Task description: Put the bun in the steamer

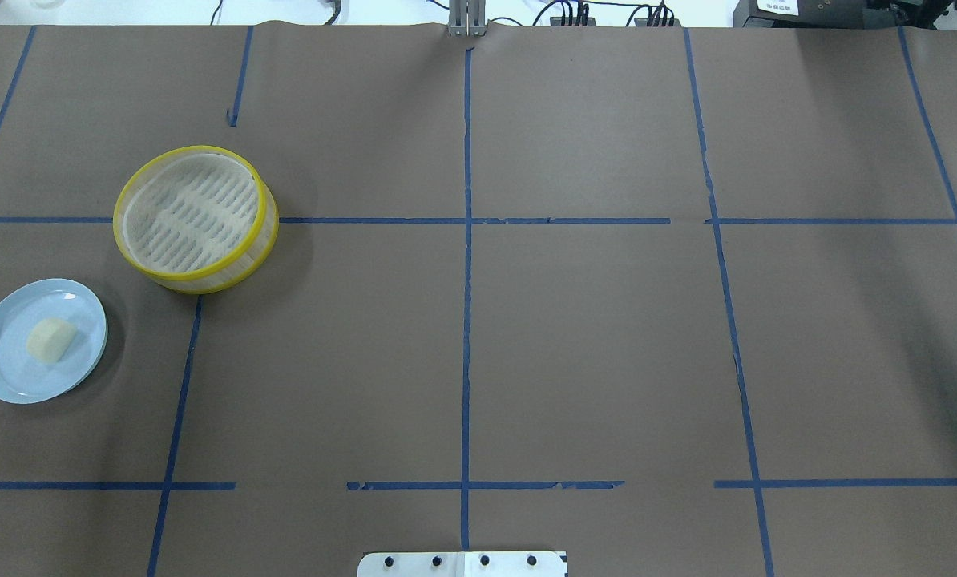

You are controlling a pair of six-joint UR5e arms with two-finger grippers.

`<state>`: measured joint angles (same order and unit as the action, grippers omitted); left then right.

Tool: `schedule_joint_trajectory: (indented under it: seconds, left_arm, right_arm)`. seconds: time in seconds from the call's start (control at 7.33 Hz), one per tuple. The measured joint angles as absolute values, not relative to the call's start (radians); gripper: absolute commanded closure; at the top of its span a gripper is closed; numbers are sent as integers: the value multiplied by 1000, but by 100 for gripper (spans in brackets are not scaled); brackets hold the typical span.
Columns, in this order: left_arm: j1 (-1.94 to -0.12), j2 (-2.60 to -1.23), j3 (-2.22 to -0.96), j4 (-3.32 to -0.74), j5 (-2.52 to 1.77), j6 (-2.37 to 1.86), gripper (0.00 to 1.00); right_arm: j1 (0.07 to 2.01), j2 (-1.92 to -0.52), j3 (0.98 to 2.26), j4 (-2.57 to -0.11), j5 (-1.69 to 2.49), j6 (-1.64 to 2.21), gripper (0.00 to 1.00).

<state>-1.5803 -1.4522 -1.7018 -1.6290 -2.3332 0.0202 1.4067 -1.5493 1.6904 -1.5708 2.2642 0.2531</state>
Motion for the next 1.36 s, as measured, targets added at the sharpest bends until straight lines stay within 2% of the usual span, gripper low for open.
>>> schedule_joint_trajectory:
  seconds: [0.82, 1.09, 1.36]
  left_arm:
    - [-1571, -1482, -1745, -1631, -2362, 10, 0]
    - [-1492, -1488, -1825, -1641, -2358, -64, 0]
    - [-1332, -1486, -1895, -1720, -2346, -290, 0]
  right_arm:
    - [1406, -1549, 1690, -1571, 2264, 253, 0]
    - [1406, -1549, 1690, -1571, 2264, 253, 0]
    - [1407, -1549, 1690, -1571, 2264, 253, 0]
